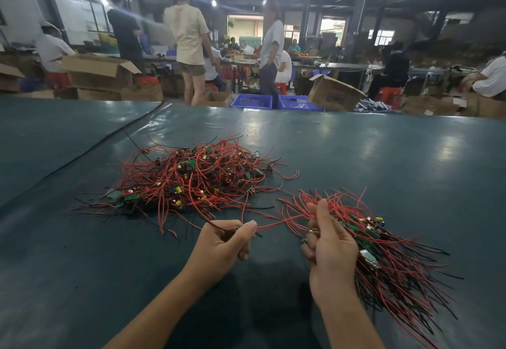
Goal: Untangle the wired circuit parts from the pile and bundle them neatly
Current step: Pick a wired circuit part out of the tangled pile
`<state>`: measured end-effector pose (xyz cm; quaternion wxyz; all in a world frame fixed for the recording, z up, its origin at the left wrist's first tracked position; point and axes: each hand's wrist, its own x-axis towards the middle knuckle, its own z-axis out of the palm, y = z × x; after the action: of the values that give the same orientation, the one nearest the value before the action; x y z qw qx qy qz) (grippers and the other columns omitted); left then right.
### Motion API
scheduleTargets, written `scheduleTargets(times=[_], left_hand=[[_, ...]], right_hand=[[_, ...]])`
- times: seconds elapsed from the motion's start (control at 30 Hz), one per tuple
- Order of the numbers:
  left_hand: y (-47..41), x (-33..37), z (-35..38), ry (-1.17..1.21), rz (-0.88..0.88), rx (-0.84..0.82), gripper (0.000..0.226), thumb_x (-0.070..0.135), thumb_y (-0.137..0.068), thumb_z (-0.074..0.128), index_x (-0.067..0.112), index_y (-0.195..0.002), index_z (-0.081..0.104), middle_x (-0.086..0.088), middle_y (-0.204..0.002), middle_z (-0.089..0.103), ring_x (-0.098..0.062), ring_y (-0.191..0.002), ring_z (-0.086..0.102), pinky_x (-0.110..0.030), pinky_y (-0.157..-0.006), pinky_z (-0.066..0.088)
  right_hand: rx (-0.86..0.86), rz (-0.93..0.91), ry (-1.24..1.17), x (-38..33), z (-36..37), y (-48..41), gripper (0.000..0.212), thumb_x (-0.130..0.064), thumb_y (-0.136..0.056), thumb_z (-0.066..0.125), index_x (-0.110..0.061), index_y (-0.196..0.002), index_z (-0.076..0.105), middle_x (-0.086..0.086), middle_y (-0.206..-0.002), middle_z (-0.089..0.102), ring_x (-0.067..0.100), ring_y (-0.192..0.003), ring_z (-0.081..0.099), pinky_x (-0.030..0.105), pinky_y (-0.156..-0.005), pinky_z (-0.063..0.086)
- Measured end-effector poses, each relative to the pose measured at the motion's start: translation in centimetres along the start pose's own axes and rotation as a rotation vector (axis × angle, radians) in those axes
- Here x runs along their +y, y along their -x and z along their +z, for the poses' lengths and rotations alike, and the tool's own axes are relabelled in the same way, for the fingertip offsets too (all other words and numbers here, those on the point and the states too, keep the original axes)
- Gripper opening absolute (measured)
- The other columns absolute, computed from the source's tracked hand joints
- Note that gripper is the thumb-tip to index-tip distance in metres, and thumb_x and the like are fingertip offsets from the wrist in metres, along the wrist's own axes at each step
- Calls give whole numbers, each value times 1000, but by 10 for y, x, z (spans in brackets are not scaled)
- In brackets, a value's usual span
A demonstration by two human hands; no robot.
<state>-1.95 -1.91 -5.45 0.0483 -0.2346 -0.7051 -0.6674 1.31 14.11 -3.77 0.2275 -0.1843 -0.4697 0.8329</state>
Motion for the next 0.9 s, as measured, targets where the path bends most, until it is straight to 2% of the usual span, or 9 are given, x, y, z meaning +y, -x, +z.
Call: scheduleTargets(times=[0.1, 0.2, 0.23, 0.37, 0.5, 0.6, 0.73, 0.83, 0.9], left_hand=[[0, -1, 2, 33, -7, -7, 45, 48, -79, 60, 14, -51, 59, -2, -50, 53, -12, -49, 50, -22, -55, 43], [0, -1, 1, 68, -13, -34, 49, 46, -80, 62, 2, -58, 60, -4, -53, 54, -13, -51, 50, -22, -54, 43], [-1, -2, 0, 57, -13, -38, 49, 45, -80, 62, 3, -56, 60, -4, -52, 54, -13, -50, 50, -23, -55, 43], [-4, -1, -6, -3, -11, -31, 47, 47, -79, 61, 12, -48, 57, -6, -47, 54, -16, -46, 53, -26, -56, 45], [-6, -1, -10, -34, -27, -37, 47, 50, -77, 62, 14, -47, 58, -3, -47, 55, -15, -47, 54, -24, -58, 45], [-6, 0, -8, 16, -139, 92, 51, 59, -76, 69, 13, -53, 67, -5, -55, 65, -15, -53, 58, -24, -56, 46], [-9, 3, -4, 279, -381, 249, 39, 51, -71, 63, 15, -73, 76, -5, -79, 75, -10, -58, 63, -20, -50, 47], [-10, 7, -4, 522, -535, 269, 37, 51, -81, 56, 18, -78, 71, 0, -72, 70, -10, -56, 63, -22, -47, 48], [-9, 12, -5, 680, -582, 189, 39, 52, -89, 48, 18, -77, 62, 1, -65, 61, -12, -53, 58, -23, -48, 46]], right_hand=[[-192, 35, 228, 15, 12, 15, 38, -56, -66, 68, -19, -66, 77, -9, -50, 52, 3, -43, 41, 17, -43, 37], [-346, -12, 365, 28, 23, 31, 39, -50, -77, 64, -14, -71, 77, 12, -61, 67, 16, -59, 58, 33, -59, 49], [-322, -25, 370, 28, 24, 31, 38, -46, -83, 64, -13, -72, 77, 14, -60, 65, 16, -58, 55, 32, -58, 47], [-96, 40, 188, 10, 10, 11, 32, -31, -94, 61, -23, -68, 79, -9, -53, 52, 1, -42, 38, 18, -40, 32], [12, 13, 0, -3, -2, -1, 40, -26, -97, 57, -18, -64, 78, -6, -55, 48, 3, -39, 29, 16, -35, 24], [-18, -96, 4, 1, 3, 4, 38, -29, -97, 56, -18, -67, 78, -5, -56, 50, 3, -41, 29, 16, -37, 24], [-198, -219, 9, 2, 9, 13, 32, -43, -85, 61, -19, -77, 79, -3, -57, 53, 5, -43, 32, 16, -39, 26], [-355, -304, 57, 4, 10, 21, 58, -76, -74, 59, -23, -85, 79, -2, -61, 59, 7, -46, 38, 18, -42, 30], [-402, -315, 125, 7, 12, 26, 76, -89, -68, 49, -23, -89, 79, -3, -62, 60, 6, -49, 40, 18, -45, 31]])
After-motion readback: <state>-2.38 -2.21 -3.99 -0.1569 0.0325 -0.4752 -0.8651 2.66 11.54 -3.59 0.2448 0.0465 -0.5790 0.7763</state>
